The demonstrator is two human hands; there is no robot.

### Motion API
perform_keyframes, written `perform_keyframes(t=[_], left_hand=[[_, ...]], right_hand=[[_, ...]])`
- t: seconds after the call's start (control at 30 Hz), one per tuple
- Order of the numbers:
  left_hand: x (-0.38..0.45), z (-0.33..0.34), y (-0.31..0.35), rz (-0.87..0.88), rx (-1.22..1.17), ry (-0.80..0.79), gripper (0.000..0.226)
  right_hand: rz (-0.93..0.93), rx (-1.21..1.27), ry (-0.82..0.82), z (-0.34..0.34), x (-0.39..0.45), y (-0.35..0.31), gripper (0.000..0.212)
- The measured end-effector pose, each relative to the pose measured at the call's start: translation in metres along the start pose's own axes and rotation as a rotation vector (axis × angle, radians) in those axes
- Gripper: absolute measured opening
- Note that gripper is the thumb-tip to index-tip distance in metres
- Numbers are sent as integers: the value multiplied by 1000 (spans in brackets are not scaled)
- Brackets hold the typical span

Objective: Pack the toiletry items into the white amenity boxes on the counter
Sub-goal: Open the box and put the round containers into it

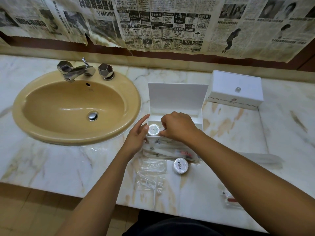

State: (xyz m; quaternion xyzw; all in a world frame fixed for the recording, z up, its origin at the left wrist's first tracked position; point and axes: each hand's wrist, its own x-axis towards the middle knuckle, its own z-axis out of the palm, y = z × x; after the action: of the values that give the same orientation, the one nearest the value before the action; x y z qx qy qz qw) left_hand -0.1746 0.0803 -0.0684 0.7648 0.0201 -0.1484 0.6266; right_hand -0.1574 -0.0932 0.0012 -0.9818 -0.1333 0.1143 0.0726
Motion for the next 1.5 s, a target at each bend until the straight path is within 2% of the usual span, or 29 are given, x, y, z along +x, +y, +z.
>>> perform_keyframes(t=[0.33,0.53,0.67,0.73,0.87,0.97,1.27,1.5], left_hand=[[0,0,0,-13,-27,-12,37],[0,0,1,-13,-32,-12,38],[0,0,0,-14,-33,-4,39],[1,0,0,-8,-23,-4,39],[0,1,2,1,-11,2,39],[0,0,1,3,1,-1,39],[-2,1,3,-21,7,10,39],[-5,4,4,-13,-7,10,41]], right_hand=[[24,-74,-112,10,10,2,42],[43,-64,-132,13,6,4,31],[47,-22,-183,8,5,4,36],[40,32,-156,5,1,5,33],[-17,214,-74,-2,-20,9,27],[-71,265,-121,-8,-39,11,29],[-103,212,-257,18,-86,19,44],[-203,182,-220,35,-96,22,41]])
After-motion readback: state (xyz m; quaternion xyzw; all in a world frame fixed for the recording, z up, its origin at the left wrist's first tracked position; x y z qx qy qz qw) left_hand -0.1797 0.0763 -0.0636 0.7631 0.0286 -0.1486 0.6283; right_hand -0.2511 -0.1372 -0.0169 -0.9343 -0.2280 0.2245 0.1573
